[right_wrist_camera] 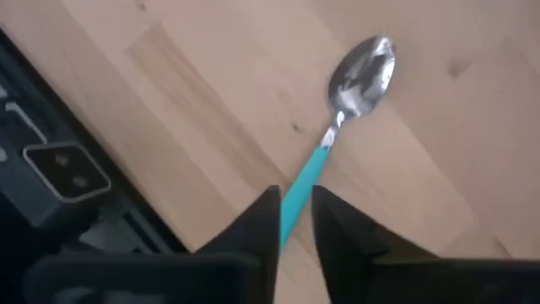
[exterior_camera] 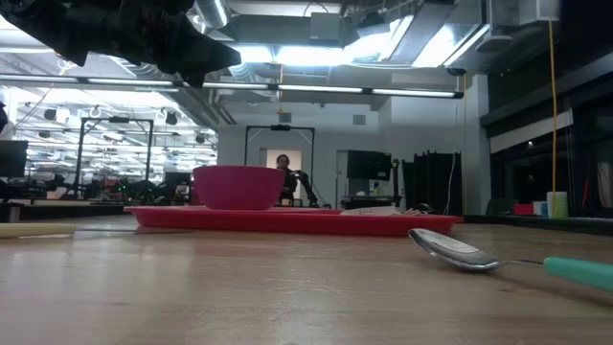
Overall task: Set up tray
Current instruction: Put the blue spoon on the light brown napkin
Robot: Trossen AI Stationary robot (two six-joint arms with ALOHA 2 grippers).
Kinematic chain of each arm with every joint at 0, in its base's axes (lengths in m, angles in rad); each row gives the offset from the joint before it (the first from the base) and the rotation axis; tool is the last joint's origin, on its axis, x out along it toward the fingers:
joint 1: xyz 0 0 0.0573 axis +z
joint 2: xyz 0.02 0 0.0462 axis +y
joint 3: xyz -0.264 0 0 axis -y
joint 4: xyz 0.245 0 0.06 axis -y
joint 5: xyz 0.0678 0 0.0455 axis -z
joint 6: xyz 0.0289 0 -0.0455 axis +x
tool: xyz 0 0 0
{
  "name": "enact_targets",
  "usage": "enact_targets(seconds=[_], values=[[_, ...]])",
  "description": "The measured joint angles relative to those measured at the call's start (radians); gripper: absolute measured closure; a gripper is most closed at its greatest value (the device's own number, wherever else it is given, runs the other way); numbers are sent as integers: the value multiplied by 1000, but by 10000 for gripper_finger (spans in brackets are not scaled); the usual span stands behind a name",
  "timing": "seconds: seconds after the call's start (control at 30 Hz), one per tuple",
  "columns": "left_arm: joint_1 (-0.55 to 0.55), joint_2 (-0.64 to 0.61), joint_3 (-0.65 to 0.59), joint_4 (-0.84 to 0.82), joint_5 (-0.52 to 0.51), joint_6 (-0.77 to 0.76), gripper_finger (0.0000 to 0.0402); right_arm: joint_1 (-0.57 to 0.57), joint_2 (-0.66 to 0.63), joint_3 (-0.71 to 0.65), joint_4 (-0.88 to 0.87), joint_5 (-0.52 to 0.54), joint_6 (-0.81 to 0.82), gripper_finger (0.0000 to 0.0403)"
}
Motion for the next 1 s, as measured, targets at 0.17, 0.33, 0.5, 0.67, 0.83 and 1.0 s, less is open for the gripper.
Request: enact_targets(seconds=[0.17, 0.33, 0.5, 0.67, 0.83, 1.0], values=[[0, 0, 0, 0, 0, 0, 394, -5, 0, 0, -1, 7, 0, 270], [0, 0, 0, 0, 0, 0, 396, -4, 0, 0, -1, 16, 1, 220], [0, 0, 0, 0, 0, 0, 393, -4, 0, -1, -5, 17, 22, 191], [0, 0, 0, 0, 0, 0, 396, -4, 36, -1, -1, -14, 54, 187], [0, 0, 0, 0, 0, -2, 393, -4, 77, -2, -1, -49, 54, 187], [0, 0, 0, 0, 0, -10, 391, -4, 105, -2, -1, -55, 77, 187]])
